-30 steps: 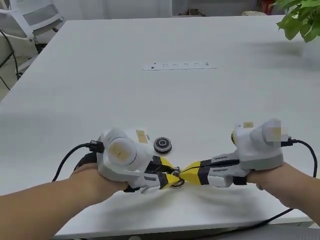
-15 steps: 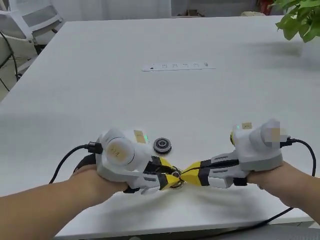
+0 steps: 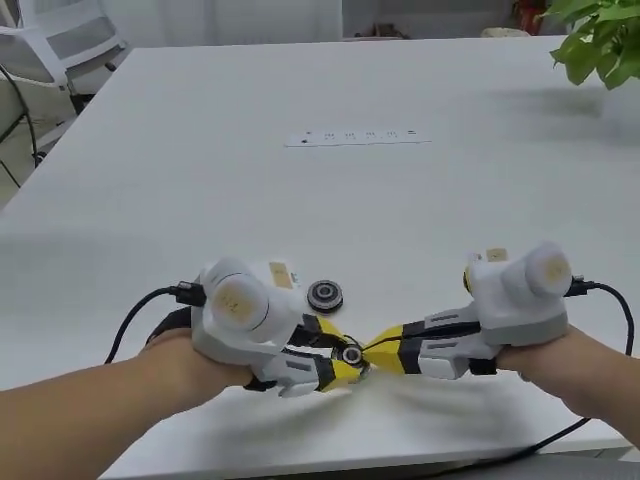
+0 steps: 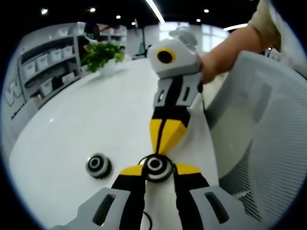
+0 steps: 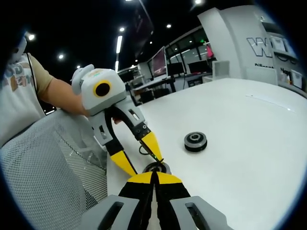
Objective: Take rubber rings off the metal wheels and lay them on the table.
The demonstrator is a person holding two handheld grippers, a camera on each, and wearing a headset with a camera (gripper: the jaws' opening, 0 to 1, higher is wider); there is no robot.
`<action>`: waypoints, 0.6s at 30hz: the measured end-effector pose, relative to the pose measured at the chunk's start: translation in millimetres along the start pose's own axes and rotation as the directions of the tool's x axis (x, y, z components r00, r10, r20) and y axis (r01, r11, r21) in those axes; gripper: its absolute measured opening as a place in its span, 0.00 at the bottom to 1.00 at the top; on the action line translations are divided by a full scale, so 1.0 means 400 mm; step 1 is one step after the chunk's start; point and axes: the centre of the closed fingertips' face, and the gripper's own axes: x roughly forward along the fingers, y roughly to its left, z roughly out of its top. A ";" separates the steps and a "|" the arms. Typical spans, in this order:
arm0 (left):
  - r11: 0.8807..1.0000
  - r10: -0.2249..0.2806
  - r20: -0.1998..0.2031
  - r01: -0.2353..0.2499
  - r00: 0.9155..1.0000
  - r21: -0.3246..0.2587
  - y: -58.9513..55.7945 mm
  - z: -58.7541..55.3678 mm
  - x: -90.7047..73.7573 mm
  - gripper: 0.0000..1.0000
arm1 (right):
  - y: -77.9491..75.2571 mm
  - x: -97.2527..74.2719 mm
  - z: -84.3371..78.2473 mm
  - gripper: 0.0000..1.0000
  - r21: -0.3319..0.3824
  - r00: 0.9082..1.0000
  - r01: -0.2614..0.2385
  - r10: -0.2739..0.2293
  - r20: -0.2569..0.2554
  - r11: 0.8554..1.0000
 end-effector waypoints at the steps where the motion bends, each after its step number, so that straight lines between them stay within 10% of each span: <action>1: 1.000 -0.004 -0.004 0.004 1.000 0.001 -0.003 -0.001 -0.003 0.24 | 0.001 0.000 0.001 0.00 0.000 1.000 -0.001 0.001 0.000 1.000; 18: 0.999 0.006 0.074 -0.004 0.997 -0.035 0.006 0.050 -0.080 0.40 | 0.017 -0.012 0.040 0.00 -0.003 0.999 -0.022 0.022 0.035 1.000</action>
